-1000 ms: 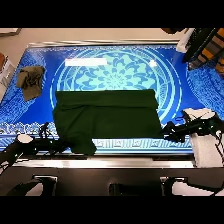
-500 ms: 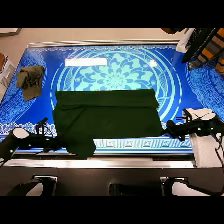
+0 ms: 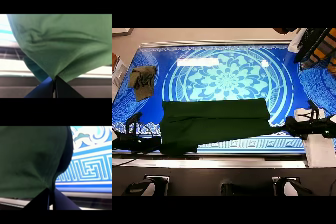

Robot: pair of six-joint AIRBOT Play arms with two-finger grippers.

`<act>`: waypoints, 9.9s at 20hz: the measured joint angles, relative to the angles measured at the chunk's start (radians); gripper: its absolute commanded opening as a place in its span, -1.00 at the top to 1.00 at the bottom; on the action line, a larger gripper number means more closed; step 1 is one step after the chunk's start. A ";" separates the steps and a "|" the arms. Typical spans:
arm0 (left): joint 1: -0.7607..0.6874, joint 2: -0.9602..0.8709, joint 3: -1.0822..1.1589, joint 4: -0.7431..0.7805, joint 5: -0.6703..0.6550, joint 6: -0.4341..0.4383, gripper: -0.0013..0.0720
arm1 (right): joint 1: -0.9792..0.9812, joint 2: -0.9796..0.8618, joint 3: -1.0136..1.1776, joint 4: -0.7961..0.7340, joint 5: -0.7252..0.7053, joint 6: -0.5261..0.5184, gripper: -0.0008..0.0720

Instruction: Fold the clothes and pants, and hang the long-sleeved shirts on hangers.

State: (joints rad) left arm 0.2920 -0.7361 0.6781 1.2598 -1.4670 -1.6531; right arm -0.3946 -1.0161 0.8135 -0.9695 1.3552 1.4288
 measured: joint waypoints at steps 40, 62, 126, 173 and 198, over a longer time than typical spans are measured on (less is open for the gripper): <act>-0.057 -1.048 1.107 -0.019 0.003 0.022 -0.14 | 0.052 -0.812 0.602 0.270 -0.049 -0.115 -0.68; -0.320 -1.132 1.106 -0.209 0.168 -0.001 0.92 | 0.223 -0.680 0.779 -0.071 -0.030 0.088 0.90; -0.171 -0.827 1.294 -0.054 -0.147 -0.069 0.91 | 0.813 -0.787 1.086 -0.006 -0.280 0.641 -0.91; -0.185 -0.846 1.290 -0.054 -0.148 -0.021 0.91 | -0.041 -0.527 0.732 0.032 -0.518 0.487 0.91; -0.187 -0.846 1.290 -0.055 -0.165 -0.005 0.91 | -0.106 -0.190 0.603 -0.999 0.183 1.174 0.91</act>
State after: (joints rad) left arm 0.1047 -1.5822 1.9678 1.2053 -1.6318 -1.6577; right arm -0.5011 -1.2064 1.4170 -1.9686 1.5383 2.6030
